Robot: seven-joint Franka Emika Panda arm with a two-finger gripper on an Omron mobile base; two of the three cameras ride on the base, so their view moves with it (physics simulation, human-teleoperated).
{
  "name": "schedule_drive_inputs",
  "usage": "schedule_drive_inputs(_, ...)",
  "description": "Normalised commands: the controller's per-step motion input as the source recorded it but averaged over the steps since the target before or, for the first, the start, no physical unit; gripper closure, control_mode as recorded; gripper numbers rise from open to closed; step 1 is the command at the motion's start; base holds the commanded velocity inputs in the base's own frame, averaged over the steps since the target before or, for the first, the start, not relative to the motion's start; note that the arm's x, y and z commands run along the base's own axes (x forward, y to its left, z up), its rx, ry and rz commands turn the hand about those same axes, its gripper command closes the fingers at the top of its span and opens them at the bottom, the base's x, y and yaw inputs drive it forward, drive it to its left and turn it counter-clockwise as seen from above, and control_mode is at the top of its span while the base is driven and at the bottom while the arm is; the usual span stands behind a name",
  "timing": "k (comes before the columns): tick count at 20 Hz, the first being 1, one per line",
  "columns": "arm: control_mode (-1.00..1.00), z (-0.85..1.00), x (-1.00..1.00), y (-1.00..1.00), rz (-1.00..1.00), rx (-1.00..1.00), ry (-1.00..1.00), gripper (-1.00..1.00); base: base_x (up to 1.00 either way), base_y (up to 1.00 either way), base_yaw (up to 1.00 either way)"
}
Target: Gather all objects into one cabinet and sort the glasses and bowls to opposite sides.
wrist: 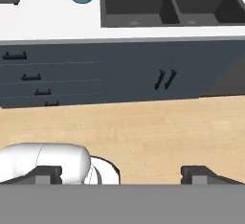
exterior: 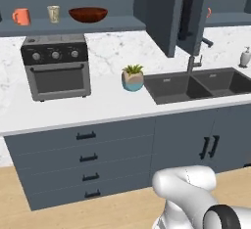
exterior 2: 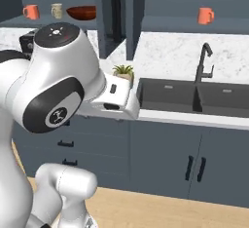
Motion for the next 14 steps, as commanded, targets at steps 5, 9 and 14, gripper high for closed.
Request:
schedule_drive_inputs(5, 1.0, 0.0, 0.0, 0.0, 0.0, 0.0, 0.0, -1.0, 0.03, -1.0, -0.1)
schedule_drive_inputs(9, 1.0, 0.0, 0.0, 0.0, 0.0, 0.0, 0.0, -1.0, 0.03, -0.83, -0.05)
schedule_drive_inputs(14, 1.0, 0.0, 0.0, 0.0, 0.0, 0.0, 0.0, -1.0, 0.2, -0.2, 0.14)
